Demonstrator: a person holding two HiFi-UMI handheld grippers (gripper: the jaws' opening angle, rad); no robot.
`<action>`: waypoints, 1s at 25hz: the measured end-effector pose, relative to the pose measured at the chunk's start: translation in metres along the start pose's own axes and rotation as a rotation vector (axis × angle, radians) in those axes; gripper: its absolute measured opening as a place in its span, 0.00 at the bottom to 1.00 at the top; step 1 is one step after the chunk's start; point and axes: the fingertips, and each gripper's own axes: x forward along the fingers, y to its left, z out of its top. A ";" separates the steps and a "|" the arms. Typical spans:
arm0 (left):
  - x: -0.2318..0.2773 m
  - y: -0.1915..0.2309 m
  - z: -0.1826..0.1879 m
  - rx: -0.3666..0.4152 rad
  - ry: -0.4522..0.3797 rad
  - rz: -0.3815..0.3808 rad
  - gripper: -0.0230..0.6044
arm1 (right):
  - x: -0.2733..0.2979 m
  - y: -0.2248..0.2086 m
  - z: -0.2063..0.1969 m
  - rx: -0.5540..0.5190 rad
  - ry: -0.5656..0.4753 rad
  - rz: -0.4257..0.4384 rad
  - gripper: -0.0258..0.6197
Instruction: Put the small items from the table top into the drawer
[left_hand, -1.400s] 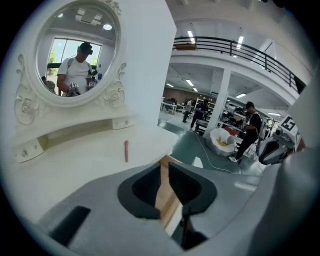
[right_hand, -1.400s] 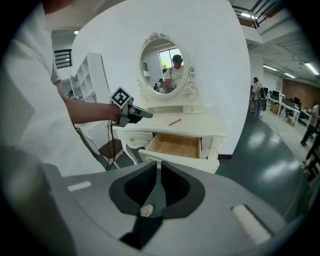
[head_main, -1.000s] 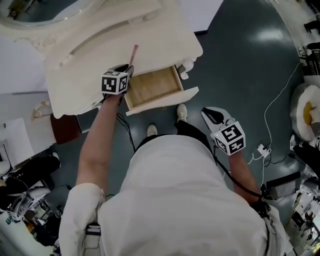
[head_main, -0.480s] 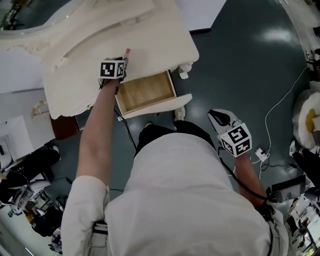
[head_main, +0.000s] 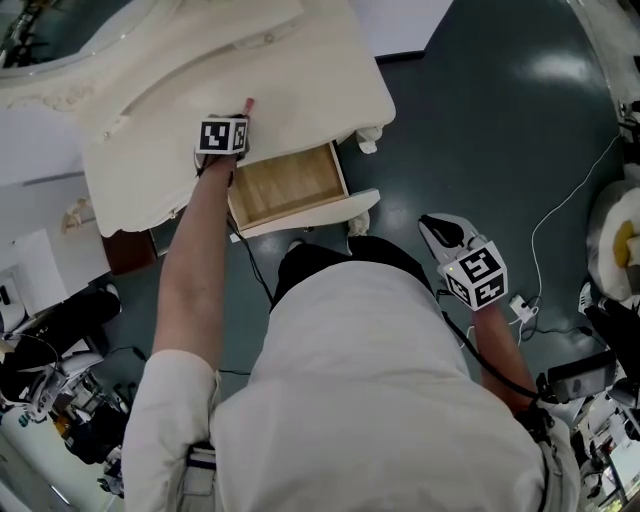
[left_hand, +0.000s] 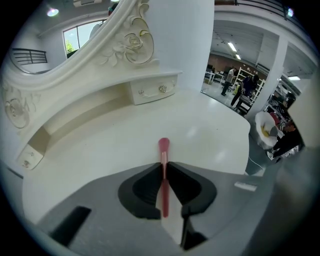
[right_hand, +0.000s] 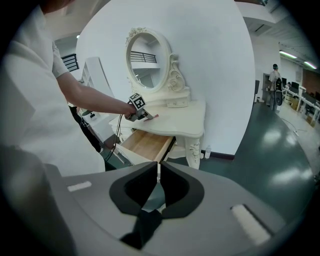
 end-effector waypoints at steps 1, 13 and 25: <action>0.001 -0.003 0.003 -0.002 0.000 0.002 0.11 | 0.000 -0.007 0.001 -0.002 0.000 0.005 0.07; -0.035 -0.036 -0.015 -0.097 -0.084 -0.081 0.11 | 0.020 -0.012 0.020 -0.053 -0.021 0.073 0.07; -0.045 -0.098 -0.099 -0.149 -0.042 -0.189 0.11 | 0.038 -0.003 0.034 -0.096 -0.015 0.124 0.07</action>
